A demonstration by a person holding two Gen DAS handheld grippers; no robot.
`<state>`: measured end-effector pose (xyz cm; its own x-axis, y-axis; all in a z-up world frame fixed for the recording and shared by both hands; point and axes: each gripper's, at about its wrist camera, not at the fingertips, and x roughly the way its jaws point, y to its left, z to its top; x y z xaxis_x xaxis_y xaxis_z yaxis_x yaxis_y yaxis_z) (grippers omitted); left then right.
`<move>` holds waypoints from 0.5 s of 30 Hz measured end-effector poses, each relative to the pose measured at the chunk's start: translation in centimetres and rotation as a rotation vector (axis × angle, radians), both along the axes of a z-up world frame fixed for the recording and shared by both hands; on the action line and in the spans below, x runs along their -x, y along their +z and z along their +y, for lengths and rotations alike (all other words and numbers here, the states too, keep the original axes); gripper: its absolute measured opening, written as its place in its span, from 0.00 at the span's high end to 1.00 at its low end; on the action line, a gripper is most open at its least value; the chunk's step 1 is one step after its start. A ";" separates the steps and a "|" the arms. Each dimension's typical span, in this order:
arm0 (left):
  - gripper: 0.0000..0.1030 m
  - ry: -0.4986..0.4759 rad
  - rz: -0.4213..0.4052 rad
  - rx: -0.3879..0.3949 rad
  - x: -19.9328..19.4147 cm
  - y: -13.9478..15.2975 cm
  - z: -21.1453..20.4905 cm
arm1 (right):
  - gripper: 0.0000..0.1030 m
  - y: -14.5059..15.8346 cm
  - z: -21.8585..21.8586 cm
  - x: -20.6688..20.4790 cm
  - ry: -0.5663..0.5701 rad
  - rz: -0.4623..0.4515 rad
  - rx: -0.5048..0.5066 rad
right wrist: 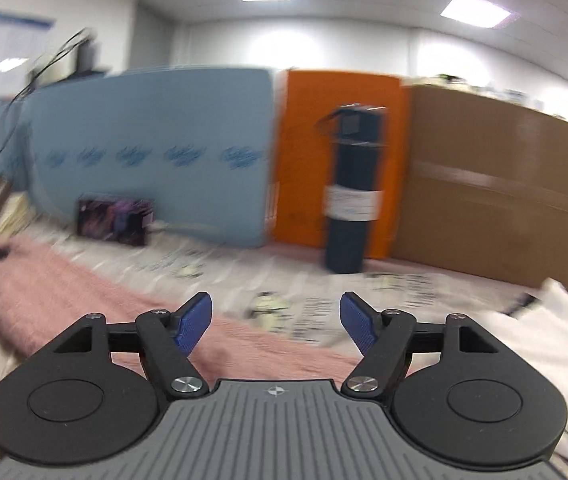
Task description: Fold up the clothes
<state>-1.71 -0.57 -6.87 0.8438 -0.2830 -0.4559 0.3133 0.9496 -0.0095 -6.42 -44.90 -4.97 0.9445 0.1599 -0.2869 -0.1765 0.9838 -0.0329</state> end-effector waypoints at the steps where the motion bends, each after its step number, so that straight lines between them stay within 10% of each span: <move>1: 0.41 -0.002 0.000 0.008 0.1 0.0 0.1 | 0.33 0.1 -0.7 0.6 -0.049 -0.006 -0.013; 7: 0.36 -0.028 -0.018 0.013 0.6 0.2 -0.1 | 0.19 -0.3 -4.2 5.8 -0.092 0.034 -0.110; 15: 0.35 -0.035 -0.035 -0.001 1.2 0.2 -0.6 | 0.22 -2.4 -2.3 6.0 -0.053 0.222 0.115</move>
<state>-2.87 -1.15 -6.62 0.8487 -0.3125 -0.4268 0.3467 0.9380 0.0026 -12.45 -47.24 -7.40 0.8624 0.0660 -0.5020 -0.1402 0.9838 -0.1116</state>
